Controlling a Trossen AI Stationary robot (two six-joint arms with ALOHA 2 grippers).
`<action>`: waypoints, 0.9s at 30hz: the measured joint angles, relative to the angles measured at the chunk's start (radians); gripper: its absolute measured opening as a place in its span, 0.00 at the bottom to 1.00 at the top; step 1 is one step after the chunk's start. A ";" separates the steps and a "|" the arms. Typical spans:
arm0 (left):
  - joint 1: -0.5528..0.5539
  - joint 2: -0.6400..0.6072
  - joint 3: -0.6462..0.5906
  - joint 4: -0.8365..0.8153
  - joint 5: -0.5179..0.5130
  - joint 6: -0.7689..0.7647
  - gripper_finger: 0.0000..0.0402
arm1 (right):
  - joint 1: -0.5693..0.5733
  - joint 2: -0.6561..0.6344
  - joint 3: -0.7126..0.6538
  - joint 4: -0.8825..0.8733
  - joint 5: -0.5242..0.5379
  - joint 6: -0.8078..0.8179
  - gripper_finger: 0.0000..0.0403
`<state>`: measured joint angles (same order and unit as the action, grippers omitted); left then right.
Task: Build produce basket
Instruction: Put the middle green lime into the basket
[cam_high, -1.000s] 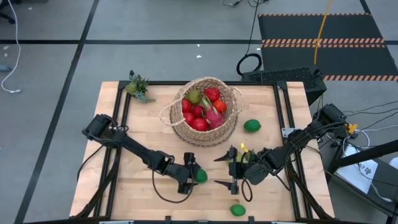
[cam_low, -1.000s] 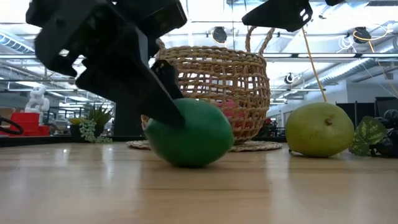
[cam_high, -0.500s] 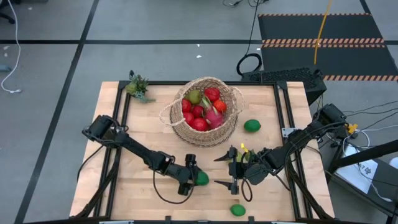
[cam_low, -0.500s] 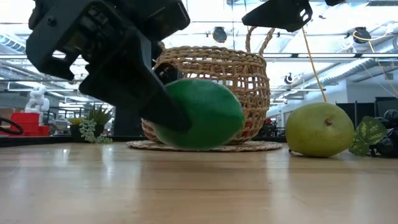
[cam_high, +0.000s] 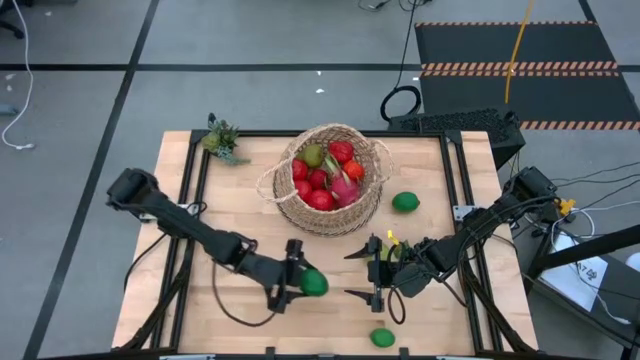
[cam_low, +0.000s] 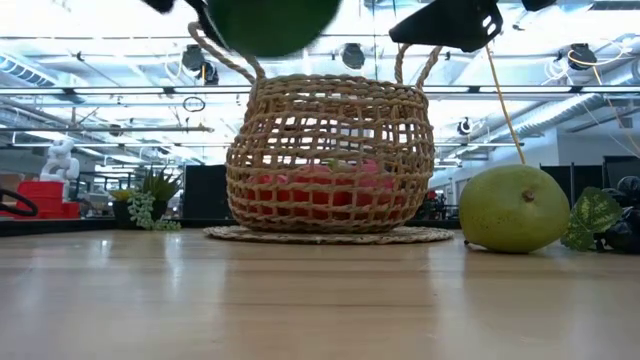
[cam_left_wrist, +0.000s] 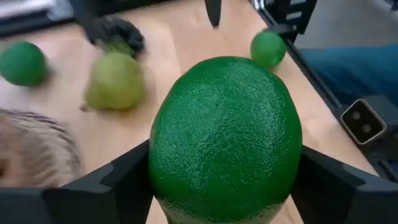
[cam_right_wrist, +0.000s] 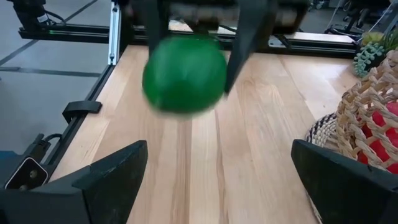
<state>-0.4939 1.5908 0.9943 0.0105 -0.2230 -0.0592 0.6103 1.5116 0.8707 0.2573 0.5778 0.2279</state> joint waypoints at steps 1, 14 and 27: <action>-0.006 -0.026 0.000 -0.013 -0.016 0.008 0.75 | 0.000 0.000 0.000 0.000 0.000 0.000 0.97; -0.038 -0.344 0.000 -0.099 -0.182 0.188 0.78 | -0.022 -0.063 0.001 0.137 0.025 -0.012 0.97; -0.037 -0.581 0.000 -0.095 -0.280 0.407 0.79 | -0.087 -0.336 0.001 0.135 0.067 -0.109 0.97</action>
<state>-0.5308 1.0095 0.9947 -0.0843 -0.5031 0.3474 0.5232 1.1752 0.8715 0.3925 0.6453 0.1193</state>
